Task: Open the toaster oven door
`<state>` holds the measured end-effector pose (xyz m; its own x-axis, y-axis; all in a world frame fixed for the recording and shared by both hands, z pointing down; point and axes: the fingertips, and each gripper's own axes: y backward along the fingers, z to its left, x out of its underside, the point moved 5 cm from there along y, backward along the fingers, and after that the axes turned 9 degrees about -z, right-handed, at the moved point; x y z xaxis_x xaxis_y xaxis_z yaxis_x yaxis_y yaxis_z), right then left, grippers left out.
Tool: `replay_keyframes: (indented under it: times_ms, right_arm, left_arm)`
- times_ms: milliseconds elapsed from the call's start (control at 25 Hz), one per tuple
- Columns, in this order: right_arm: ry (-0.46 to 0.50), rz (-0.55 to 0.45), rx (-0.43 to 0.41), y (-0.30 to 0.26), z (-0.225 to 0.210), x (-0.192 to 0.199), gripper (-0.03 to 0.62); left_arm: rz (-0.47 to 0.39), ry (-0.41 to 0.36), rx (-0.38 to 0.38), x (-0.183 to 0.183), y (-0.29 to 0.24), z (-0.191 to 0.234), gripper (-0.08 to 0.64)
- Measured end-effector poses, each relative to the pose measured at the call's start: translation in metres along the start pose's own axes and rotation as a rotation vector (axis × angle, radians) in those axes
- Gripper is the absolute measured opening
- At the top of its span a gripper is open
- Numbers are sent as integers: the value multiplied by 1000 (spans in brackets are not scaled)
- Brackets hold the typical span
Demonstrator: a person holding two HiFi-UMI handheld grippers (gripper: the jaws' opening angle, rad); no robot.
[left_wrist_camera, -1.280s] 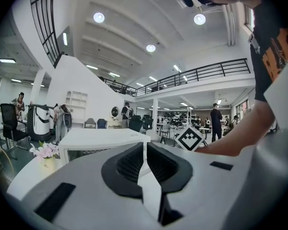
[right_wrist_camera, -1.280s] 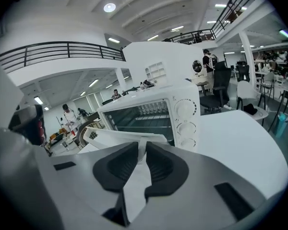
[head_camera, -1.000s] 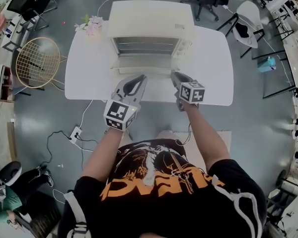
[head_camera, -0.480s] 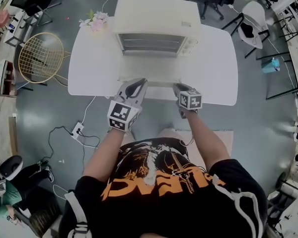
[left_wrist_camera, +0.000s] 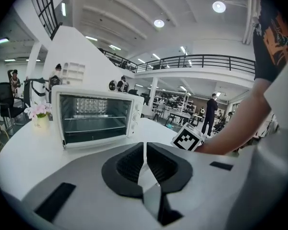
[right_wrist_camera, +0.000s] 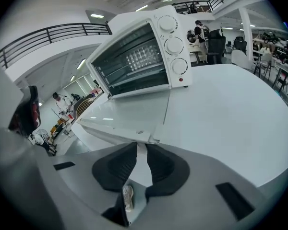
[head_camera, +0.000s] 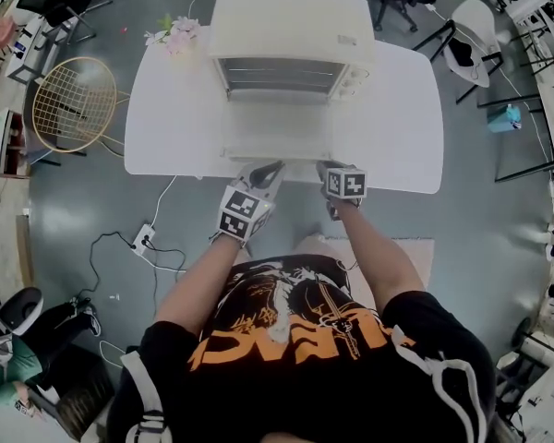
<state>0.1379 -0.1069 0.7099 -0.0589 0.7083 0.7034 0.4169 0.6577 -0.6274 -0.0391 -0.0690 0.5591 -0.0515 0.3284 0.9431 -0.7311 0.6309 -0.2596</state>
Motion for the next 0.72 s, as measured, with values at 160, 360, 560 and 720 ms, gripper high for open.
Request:
replay_keyframes:
  times_ms: [160, 360, 560, 720]
  right_arm:
    - [-10, 61, 22, -8, -4, 8, 80]
    - [14, 92, 30, -15, -9, 17, 81]
    - [26, 99, 40, -11, -16, 24, 69]
    - [-74, 44, 36, 7, -21, 22, 63]
  left_arm:
    - [15, -8, 20, 2, -2, -7, 40]
    - [21, -32, 27, -2, 2, -8, 40]
    - [11, -35, 15, -6, 4, -3, 40]
    - [-9, -29, 14, -10, 3, -1, 40]
